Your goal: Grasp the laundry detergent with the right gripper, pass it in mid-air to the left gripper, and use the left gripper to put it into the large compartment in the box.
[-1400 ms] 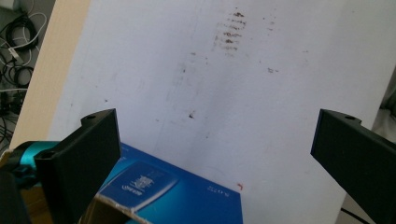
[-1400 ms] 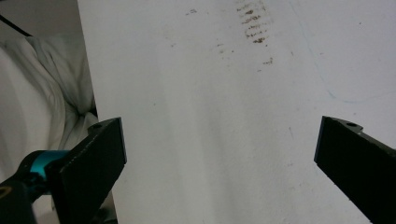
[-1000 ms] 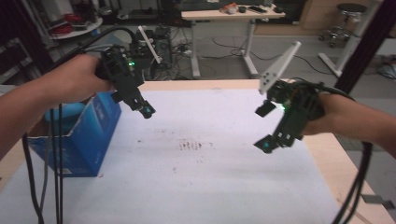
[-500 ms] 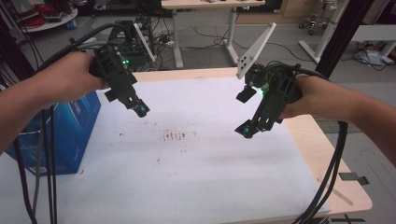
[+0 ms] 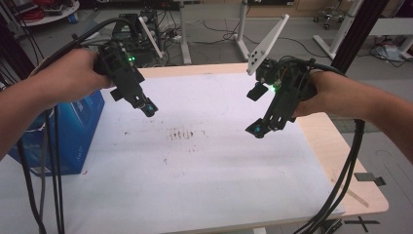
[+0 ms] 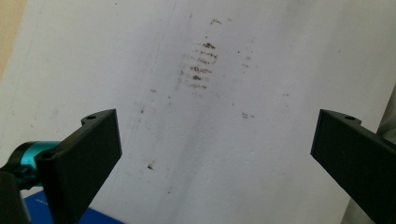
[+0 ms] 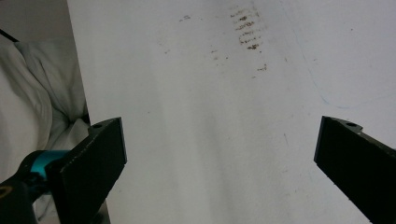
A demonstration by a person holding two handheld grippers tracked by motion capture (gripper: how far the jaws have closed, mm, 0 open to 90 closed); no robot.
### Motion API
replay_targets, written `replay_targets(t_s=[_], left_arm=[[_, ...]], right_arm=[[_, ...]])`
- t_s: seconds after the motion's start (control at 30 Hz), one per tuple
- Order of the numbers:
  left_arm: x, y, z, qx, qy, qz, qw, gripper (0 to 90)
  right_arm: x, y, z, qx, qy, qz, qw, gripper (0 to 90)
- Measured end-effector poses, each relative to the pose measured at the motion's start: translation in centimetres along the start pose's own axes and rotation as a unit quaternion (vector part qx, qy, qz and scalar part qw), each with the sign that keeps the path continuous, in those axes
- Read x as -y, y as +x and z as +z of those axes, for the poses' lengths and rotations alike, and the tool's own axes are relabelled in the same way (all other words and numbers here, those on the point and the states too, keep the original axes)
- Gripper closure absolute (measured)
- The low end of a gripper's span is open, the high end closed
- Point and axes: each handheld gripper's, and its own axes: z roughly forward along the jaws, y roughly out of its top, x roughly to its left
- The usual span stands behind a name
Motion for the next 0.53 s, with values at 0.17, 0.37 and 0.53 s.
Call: replay_targets(t_s=[0.17,0.37,0.53], left_arm=[[0.19,0.22,0.06,0.004,0.000,-0.003,1.0000,1.7],[0.37,0.37,0.15,0.004,0.002,-0.007,1.0000,1.7],[0.43,0.46,0.23,0.007,0.000,-0.007,0.9999,1.7]], right_arm=[[0.09,-0.08,0.33,-0.003,0.003,0.003,1.0000,1.4],[0.07,-0.20,0.42,-0.003,0.001,0.003,1.0000,1.4],[-0.04,-0.20,0.43,-0.004,-0.001,0.001,1.0000,1.3]])
